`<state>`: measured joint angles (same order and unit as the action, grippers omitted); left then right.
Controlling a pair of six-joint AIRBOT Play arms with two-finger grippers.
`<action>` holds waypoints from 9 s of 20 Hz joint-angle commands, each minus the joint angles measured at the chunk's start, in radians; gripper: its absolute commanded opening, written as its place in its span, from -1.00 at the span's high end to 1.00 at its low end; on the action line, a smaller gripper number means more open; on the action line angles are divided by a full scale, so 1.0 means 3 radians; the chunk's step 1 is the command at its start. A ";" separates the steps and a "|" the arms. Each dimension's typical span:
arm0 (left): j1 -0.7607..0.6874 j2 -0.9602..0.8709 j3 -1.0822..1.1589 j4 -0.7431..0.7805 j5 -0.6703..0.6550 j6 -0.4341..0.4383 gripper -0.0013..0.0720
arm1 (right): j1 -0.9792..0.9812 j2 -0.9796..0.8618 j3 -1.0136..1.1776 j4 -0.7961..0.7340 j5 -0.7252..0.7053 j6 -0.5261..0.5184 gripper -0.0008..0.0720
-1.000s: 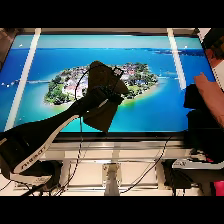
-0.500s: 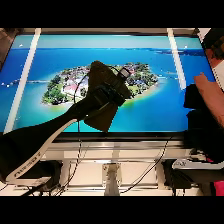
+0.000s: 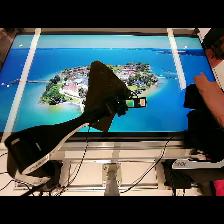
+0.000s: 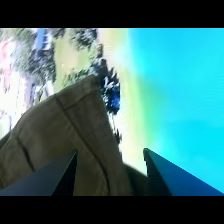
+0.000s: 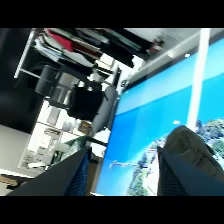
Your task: Fold the clothes and pants, and hang the long-sleeved shirts on hangers.
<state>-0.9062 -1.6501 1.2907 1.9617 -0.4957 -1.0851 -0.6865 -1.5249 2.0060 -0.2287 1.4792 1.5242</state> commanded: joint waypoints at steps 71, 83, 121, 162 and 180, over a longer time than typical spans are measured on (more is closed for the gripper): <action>0.1507 0.1198 -0.0158 -0.0991 -0.1019 -0.1503 0.86 | 0.3693 -0.1867 -0.0014 -0.2057 -0.0412 -0.3152 0.41; 0.1545 0.1197 -0.0158 -0.0857 -0.1092 -0.1517 0.72 | 0.3267 -0.1851 -0.0004 -0.2213 -0.0690 -0.0870 0.96; 0.1773 0.1542 -0.0202 -0.0610 0.0039 -0.2667 0.86 | 0.3232 -0.1732 0.0187 -0.1755 -0.1055 -0.1136 0.03; 0.2982 0.1043 -0.0207 -0.2485 -0.0935 -0.1006 0.87 | 0.3685 -0.1199 0.0149 -0.2598 0.0888 -0.0149 0.95; 0.3502 -0.0315 -0.0206 -0.4279 -0.1629 -0.0022 -0.11 | 0.3080 -0.0348 -0.1256 -0.0843 0.0169 -0.0628 0.21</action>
<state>0.1623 -1.7298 1.2289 0.6903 -1.0550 -1.0847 0.2405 -1.6390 1.6409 -0.5030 1.5536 1.3144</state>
